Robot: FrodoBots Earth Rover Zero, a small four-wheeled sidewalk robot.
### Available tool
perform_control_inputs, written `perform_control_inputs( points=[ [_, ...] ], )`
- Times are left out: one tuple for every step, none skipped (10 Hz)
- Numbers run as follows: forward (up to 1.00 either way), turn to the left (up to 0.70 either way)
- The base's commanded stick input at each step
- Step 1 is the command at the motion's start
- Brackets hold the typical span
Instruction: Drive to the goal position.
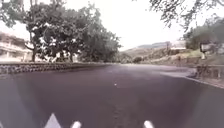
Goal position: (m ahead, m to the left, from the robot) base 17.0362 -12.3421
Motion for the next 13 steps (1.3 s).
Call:
perform_control_inputs(
  points=[
    [1.00, 0.00],
    [1.00, 0.00],
    [1.00, 0.00],
    [1.00, 0.00],
    [1.00, 0.00],
    [1.00, 0.00],
    [1.00, 0.00],
    [1.00, 0.00],
    [1.00, 0.00],
    [1.00, 0.00],
    [1.00, 0.00],
    [1.00, 0.00],
    [1.00, 0.00]
  ],
)
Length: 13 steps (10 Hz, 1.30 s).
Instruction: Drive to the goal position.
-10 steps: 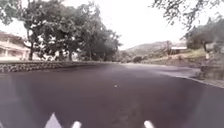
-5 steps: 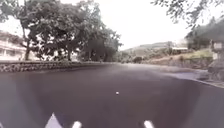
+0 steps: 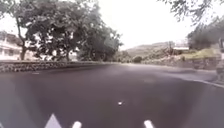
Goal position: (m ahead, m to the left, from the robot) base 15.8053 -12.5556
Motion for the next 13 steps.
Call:
perform_control_inputs(
  points=[
    [1.00, 0.00],
    [1.00, 0.00],
    [1.00, 0.00],
    [1.00, 0.00],
    [1.00, -0.04],
    [1.00, -0.20],
    [1.00, -0.35],
    [1.00, -0.40],
    [1.00, -0.40],
    [1.00, -0.40],
    [1.00, -0.40],
    [1.00, -0.40],
    [1.00, -0.40]
  ],
)
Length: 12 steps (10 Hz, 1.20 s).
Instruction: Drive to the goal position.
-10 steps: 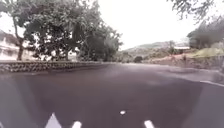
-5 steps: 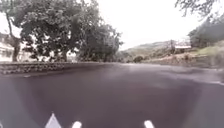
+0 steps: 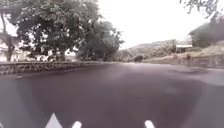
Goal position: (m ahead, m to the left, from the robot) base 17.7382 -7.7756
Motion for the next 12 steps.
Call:
perform_control_inputs(
  points=[
    [1.00, -0.40],
    [1.00, -0.40],
    [1.00, -0.40],
    [1.00, -0.40],
    [1.00, -0.40],
    [1.00, -0.40],
    [1.00, -0.40],
    [1.00, -0.40],
    [1.00, -0.40],
    [1.00, -0.40],
    [1.00, -0.40],
    [1.00, -0.40]
  ],
)
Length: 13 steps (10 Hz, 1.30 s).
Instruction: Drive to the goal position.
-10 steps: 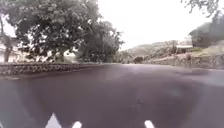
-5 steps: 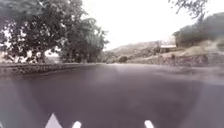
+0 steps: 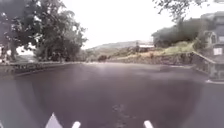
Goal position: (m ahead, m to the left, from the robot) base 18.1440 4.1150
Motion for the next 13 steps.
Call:
perform_control_inputs(
  points=[
    [1.00, -0.40],
    [1.00, -0.31],
    [1.00, -0.16],
    [1.00, 0.00],
    [1.00, 0.00],
    [1.00, 0.00],
    [1.00, 0.00],
    [1.00, 0.00],
    [1.00, 0.00],
    [1.00, 0.00],
    [1.00, 0.00],
    [1.00, 0.00],
    [1.00, 0.00]
  ],
)
